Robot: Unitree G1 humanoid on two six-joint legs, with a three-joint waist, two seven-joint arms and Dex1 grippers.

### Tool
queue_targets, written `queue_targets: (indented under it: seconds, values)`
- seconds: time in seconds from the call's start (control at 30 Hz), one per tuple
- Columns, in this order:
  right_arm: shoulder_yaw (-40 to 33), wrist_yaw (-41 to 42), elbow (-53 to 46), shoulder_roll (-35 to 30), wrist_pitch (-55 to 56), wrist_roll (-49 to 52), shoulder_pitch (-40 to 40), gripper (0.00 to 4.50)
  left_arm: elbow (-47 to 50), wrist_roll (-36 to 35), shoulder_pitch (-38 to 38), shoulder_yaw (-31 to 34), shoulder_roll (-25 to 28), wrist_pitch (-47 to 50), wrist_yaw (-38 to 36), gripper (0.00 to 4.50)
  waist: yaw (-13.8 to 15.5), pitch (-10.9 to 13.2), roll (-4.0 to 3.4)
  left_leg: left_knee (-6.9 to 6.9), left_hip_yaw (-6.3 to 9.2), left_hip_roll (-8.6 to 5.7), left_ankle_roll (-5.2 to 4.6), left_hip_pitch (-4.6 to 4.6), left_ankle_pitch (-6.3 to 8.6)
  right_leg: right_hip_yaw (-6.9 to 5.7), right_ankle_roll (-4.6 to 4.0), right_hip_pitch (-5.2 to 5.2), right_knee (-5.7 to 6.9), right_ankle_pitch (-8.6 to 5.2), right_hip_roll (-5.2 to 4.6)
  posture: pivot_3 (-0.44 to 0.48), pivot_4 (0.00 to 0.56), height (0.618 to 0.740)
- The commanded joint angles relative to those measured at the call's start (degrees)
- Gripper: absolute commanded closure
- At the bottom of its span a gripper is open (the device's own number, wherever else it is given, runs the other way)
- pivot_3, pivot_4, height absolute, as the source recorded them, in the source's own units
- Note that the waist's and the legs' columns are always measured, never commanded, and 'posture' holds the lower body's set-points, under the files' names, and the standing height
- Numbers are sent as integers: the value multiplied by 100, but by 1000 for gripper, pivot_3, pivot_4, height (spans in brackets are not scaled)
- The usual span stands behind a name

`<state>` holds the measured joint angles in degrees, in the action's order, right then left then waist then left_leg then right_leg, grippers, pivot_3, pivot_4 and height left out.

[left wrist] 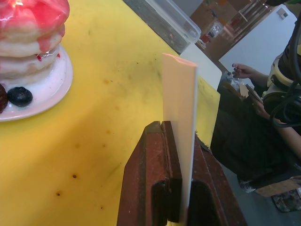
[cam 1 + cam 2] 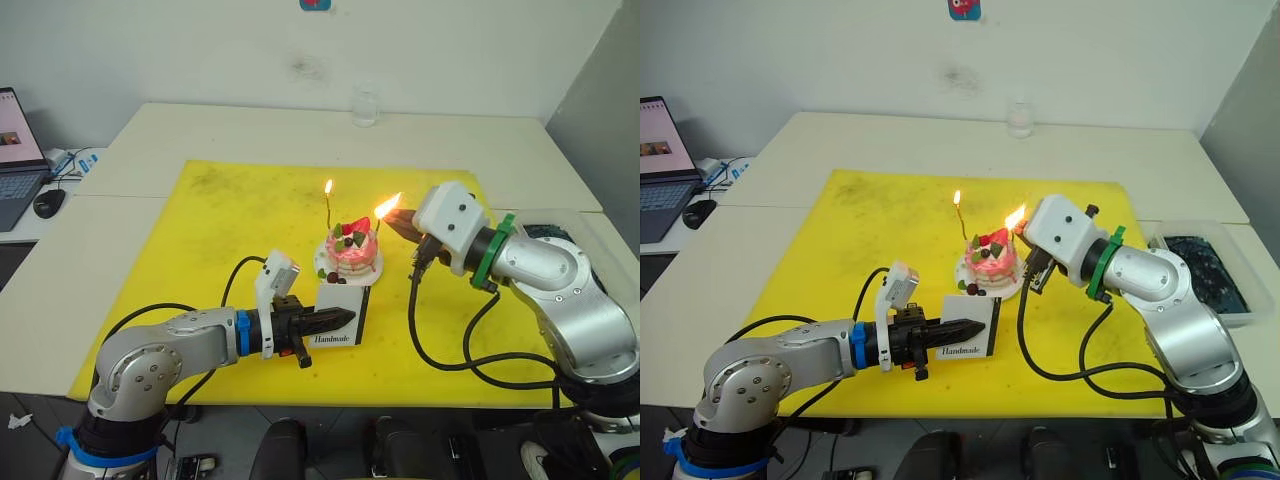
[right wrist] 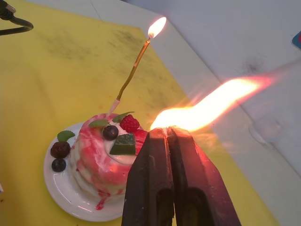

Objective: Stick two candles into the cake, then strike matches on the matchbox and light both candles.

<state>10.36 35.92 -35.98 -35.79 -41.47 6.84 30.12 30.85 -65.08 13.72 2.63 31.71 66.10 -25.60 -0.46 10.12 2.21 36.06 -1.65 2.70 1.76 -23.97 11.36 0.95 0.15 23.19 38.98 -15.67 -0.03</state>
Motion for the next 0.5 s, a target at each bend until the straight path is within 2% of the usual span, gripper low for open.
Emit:
queue_targets:
  seconds: [0.03,0.5]
  values:
    - [-25,-78,-43,3,188,-107,75,4452,71,-83,111,-28,-34,-65,15,4500,0,0,0,0,0,0,0,0,0,1,0,0,0,0,0,0,150,740]
    - [46,-125,46,38,395,-242,-131,4452,92,-66,118,-68,-26,-88,-2,4500,0,0,0,0,-1,0,0,0,0,1,0,0,0,0,0,0,150,740]
